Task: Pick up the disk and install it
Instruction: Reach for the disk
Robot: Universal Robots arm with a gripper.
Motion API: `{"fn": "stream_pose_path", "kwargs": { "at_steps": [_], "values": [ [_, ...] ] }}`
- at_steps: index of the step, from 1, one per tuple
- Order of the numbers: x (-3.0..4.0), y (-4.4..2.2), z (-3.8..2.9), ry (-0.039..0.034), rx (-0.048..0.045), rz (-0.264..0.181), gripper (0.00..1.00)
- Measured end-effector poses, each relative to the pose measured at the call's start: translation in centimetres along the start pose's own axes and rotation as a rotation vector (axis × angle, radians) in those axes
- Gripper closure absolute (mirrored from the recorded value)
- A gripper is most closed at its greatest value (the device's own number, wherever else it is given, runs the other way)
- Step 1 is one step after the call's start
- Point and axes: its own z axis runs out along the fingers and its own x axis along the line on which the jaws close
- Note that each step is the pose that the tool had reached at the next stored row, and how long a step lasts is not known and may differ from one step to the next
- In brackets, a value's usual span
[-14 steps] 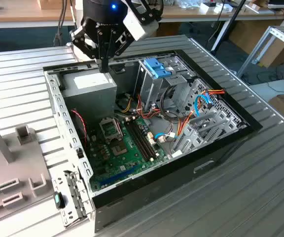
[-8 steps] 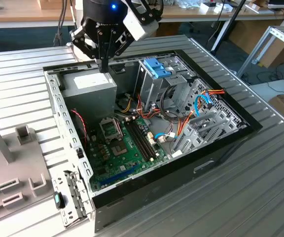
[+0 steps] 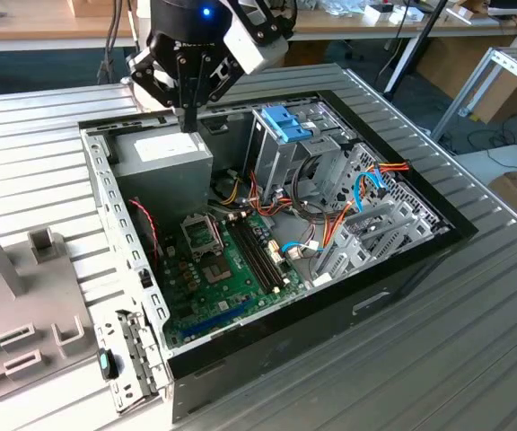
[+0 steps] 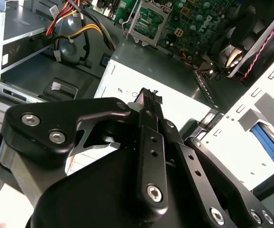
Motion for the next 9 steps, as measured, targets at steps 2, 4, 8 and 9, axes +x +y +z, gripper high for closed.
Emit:
{"fn": "stream_pose_path", "kwargs": {
  "at_steps": [2,4,8,9],
  "values": [
    [0.26,-0.02,-0.01,0.0,0.0,0.0,0.89],
    [0.39,-0.03,-0.01,0.0,0.0001,0.0,0.89],
    [0.66,-0.05,-0.02,0.0,0.0,0.0,0.89],
    [0.73,-0.06,-0.02,0.0,0.0,0.0,0.89]
  ]
}}
